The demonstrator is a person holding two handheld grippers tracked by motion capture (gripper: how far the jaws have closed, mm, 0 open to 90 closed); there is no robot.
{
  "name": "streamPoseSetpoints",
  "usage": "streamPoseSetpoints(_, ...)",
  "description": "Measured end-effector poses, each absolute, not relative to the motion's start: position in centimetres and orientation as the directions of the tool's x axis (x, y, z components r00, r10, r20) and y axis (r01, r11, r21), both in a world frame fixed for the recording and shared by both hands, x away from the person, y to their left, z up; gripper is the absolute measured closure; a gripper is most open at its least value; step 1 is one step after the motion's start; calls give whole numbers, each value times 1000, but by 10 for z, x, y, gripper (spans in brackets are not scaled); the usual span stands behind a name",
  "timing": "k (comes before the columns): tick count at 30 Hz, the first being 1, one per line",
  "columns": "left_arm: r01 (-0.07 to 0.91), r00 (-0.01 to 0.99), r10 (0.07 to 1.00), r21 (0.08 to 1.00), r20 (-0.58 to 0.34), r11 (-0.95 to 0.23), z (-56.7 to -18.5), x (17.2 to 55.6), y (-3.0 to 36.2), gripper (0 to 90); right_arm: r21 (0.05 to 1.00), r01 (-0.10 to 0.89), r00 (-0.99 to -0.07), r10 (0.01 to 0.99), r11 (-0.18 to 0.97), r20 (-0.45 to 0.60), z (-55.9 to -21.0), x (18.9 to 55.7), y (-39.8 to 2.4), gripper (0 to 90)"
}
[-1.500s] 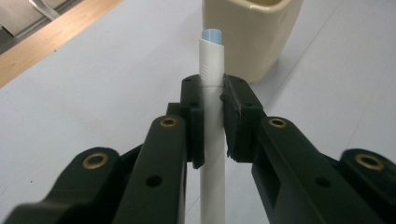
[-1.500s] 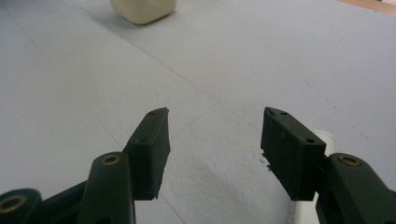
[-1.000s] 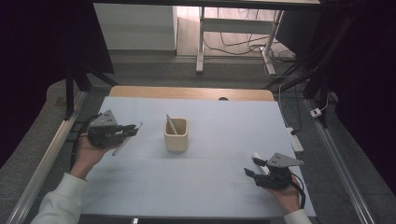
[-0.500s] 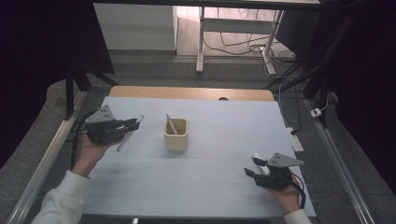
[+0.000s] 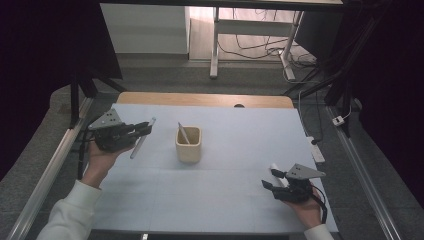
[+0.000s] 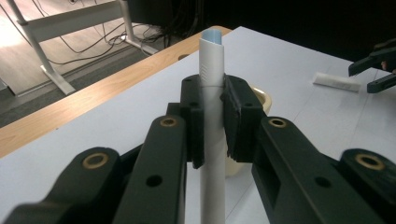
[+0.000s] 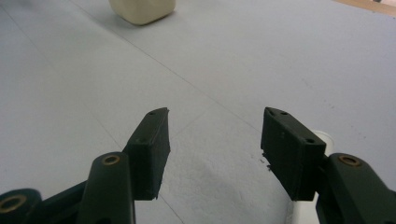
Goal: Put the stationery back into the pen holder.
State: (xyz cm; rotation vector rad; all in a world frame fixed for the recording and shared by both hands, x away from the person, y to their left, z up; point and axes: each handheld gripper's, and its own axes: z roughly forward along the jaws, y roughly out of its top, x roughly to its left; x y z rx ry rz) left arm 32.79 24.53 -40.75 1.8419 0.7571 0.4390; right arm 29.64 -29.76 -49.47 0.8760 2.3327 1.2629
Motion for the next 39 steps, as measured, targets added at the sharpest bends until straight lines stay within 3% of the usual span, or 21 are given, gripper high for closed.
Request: streamPoseSetpoints(39, 223, 772, 634, 953, -43, -207, -382, 346, 196, 778, 839, 352, -748, 663, 416, -16, -494, 296, -298, 417)
